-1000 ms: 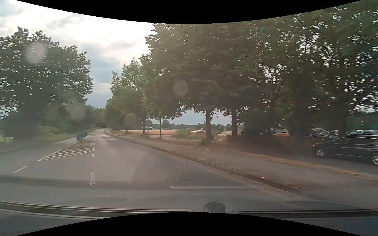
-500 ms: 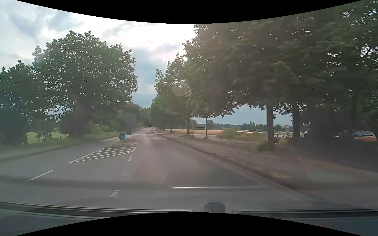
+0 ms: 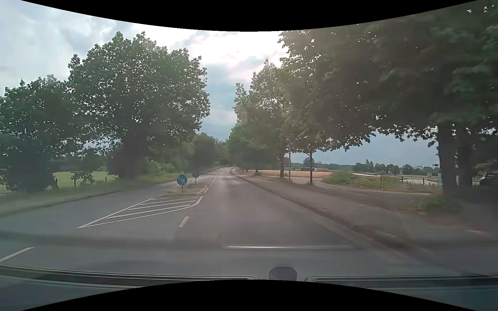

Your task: Follow the waypoints while adhering to traffic rules and regulations

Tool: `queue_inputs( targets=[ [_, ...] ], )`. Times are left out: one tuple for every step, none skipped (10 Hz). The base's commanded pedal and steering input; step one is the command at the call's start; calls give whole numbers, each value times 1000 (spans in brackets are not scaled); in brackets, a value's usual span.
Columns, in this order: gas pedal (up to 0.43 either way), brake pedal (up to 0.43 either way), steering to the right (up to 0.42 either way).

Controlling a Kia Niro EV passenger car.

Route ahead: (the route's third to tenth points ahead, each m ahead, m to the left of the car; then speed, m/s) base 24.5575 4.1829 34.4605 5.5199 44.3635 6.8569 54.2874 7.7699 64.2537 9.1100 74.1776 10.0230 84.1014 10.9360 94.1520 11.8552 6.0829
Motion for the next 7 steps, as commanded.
queue_inputs(
  targets=[
    [197,0,-91],
    [197,0,-91],
    [197,0,-90],
    [189,0,-90],
    [189,0,-84],
    [189,0,-65],
    [177,0,-48]
  ],
)
